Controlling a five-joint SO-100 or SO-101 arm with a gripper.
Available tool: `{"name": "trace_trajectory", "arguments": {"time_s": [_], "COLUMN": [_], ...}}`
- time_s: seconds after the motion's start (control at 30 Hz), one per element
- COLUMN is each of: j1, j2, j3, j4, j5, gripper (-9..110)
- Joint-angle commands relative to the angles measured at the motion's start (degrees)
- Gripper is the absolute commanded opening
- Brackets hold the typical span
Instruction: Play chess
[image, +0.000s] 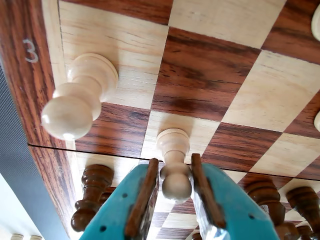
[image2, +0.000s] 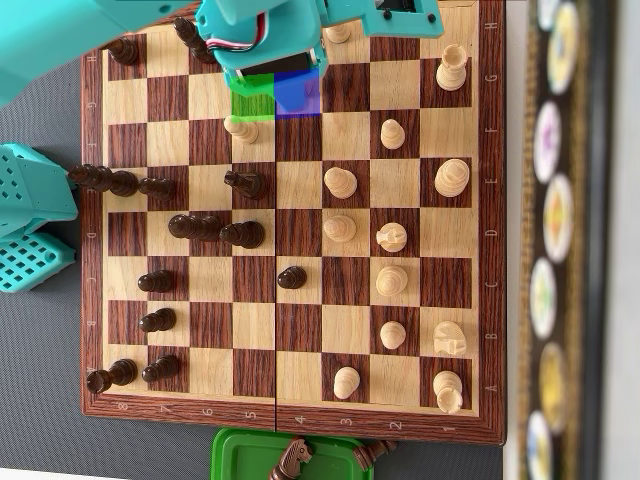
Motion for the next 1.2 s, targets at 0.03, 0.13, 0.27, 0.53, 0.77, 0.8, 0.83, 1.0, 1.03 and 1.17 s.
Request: {"name": "trace_trajectory", "arguments": {"time_s": [0.03, 0.13, 0.27, 0.53, 0.77, 0.8, 0.83, 1.0, 1.03, 1.17], "j1": [0.7, 0.7, 0.8, 0.8, 0.8, 0.8, 0.8, 0.8, 0.8, 0.8], "j2": [0.4, 0.4, 0.4, 3.3, 9.4, 10.4, 11.3, 16.6, 17.6, 20.9], "j3": [-2.4, -2.3, -2.3, -2.8, -0.6, 0.4, 1.5, 7.7, 8.9, 12.6], "j4": [-0.4, -0.4, -0.4, -0.5, -0.4, -0.4, -0.4, -0.5, -0.5, -0.6], "j5": [-0.4, -1.0, -1.2, -1.7, -1.6, -1.6, -1.5, -1.1, -1.0, -0.9], "gripper": [9, 6, 5, 5, 5, 5, 5, 5, 5, 5]}}
